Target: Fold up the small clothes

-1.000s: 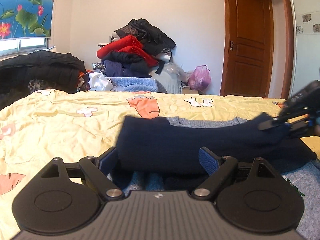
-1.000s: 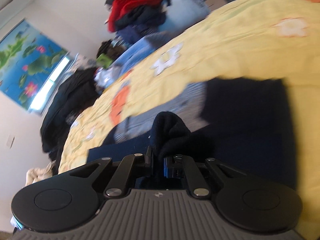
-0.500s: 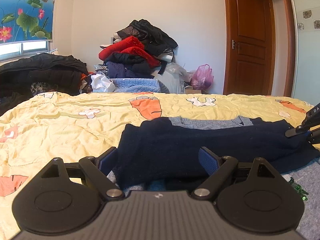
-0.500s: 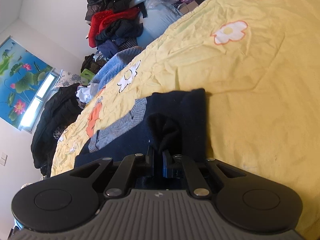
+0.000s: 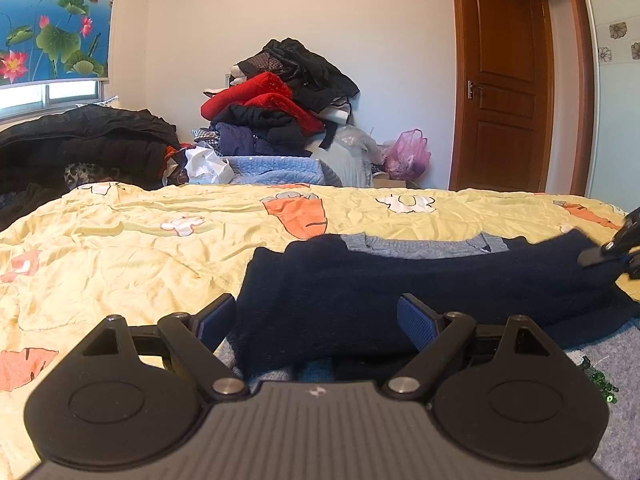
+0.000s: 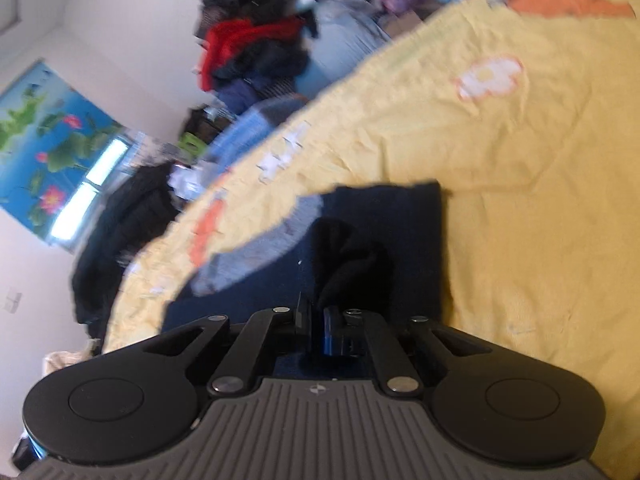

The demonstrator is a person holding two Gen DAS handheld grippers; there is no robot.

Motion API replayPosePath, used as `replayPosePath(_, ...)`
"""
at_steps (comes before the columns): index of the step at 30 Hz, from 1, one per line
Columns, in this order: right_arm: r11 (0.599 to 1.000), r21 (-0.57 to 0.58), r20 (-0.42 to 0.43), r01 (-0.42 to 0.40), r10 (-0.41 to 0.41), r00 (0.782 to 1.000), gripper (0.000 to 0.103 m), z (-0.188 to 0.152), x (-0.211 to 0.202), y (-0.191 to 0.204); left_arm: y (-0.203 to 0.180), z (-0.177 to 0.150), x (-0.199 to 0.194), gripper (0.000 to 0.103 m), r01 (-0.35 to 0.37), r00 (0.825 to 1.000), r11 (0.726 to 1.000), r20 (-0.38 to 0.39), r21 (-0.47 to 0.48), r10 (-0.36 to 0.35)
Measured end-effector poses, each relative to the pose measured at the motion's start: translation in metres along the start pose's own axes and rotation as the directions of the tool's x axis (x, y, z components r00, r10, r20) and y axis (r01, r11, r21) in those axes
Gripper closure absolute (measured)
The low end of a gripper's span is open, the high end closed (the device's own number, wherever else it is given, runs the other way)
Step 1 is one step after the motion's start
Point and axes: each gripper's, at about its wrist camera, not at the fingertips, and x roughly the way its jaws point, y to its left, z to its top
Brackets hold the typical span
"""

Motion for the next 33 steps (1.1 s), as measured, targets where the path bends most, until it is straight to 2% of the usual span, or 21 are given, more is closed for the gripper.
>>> replayPosePath(2,0.999,-0.012,0.025,0.048,-0.048,0.999,0.089,0.003,-0.007,-0.008,0.000,0.000,0.000,0.015,0.002,1.000,1.000,-0.001,-0.002,-0.002)
replayPosePath(4,0.995,0.034,0.019,0.093,-0.093,0.995,0.089,0.004,-0.006,-0.025,0.001,-0.001,0.000,0.015,0.001,1.000,1.000,-0.002,-0.003,-0.001)
replayPosePath(6,0.996,0.057,0.016,0.064,-0.065,0.998,0.088,-0.001,-0.005,-0.032,0.001,-0.001,0.000,0.015,0.000,1.000,1.000,-0.002,-0.003,0.000)
replayPosePath(8,0.996,0.084,-0.004,0.026,-0.026,1.000,0.081,-0.005,-0.004,-0.033,0.000,-0.001,0.001,0.015,0.000,1.000,1.000,-0.004,-0.002,0.000)
replayPosePath(10,0.994,0.106,0.003,0.037,-0.038,0.999,0.071,-0.006,-0.006,-0.031,0.000,-0.001,0.001,0.015,-0.001,1.000,1.000,-0.004,-0.001,0.001)
replayPosePath(12,0.994,0.098,0.100,0.058,-0.068,0.993,0.070,-0.007,-0.019,-0.024,0.000,-0.001,0.001,0.015,-0.004,1.000,1.000,-0.008,0.001,0.004)
replayPosePath(14,0.994,0.046,0.228,0.103,-0.111,0.967,0.070,-0.010,-0.036,-0.010,-0.002,0.001,0.003,0.015,-0.022,0.999,1.000,-0.023,0.010,0.022)
replayPosePath(15,0.994,0.020,0.265,0.110,-0.112,0.958,0.070,-0.013,-0.039,-0.002,-0.003,0.002,0.005,0.015,-0.030,0.999,0.999,-0.036,0.017,0.031)
replayPosePath(16,0.994,-0.009,0.269,0.105,-0.099,0.958,0.070,-0.016,-0.038,0.005,-0.004,0.005,0.008,0.015,-0.026,0.998,0.999,-0.060,0.026,0.028)
replayPosePath(18,0.990,-0.094,0.217,0.106,-0.083,0.973,0.070,-0.019,-0.025,0.021,-0.006,0.013,0.017,0.015,0.021,0.994,1.000,-0.111,0.003,-0.020)
replayPosePath(19,0.981,-0.148,0.190,0.125,-0.096,0.977,0.070,-0.022,-0.015,0.030,-0.010,0.016,0.023,0.015,0.044,0.991,0.999,-0.123,0.002,-0.044)
replayPosePath(21,0.960,-0.227,0.147,0.163,-0.132,0.980,0.070,-0.026,0.006,0.042,-0.024,0.020,0.047,0.015,0.074,0.976,0.995,-0.207,0.060,-0.061)
replayPosePath(23,0.954,-0.247,0.132,0.173,-0.143,0.981,0.070,-0.024,0.021,0.047,-0.036,0.020,0.069,0.014,0.079,0.964,0.989,-0.264,0.126,-0.044)
replayPosePath(25,0.929,-0.281,0.142,0.239,-0.207,0.968,0.072,-0.023,0.031,0.049,-0.036,0.023,0.082,0.012,0.091,0.960,0.987,-0.275,0.134,-0.051)
replayPosePath(26,0.915,-0.288,0.144,0.282,-0.250,0.957,0.074,-0.021,0.037,0.046,-0.031,0.024,0.087,0.009,0.096,0.955,0.988,-0.291,0.119,-0.057)
replayPosePath(27,0.914,-0.288,0.150,0.286,-0.252,0.956,0.076,-0.024,0.037,0.040,-0.025,0.024,0.091,0.005,0.104,0.951,0.990,-0.301,0.092,-0.072)
replayPosePath(29,0.934,-0.262,0.154,0.245,-0.210,0.965,0.083,-0.024,0.034,0.026,-0.010,0.021,0.099,0.001,0.122,0.943,0.992,-0.313,0.019,-0.110)
replayPosePath(30,0.939,-0.251,0.160,0.235,-0.199,0.967,0.090,-0.025,0.032,0.020,-0.008,0.021,0.102,0.000,0.116,0.943,0.993,-0.316,0.016,-0.105)
replayPosePath(33,0.965,-0.183,0.165,0.189,-0.159,0.973,0.093,-0.024,0.028,0.005,-0.015,0.024,0.107,0.000,0.073,0.951,0.996,-0.306,0.056,-0.052)
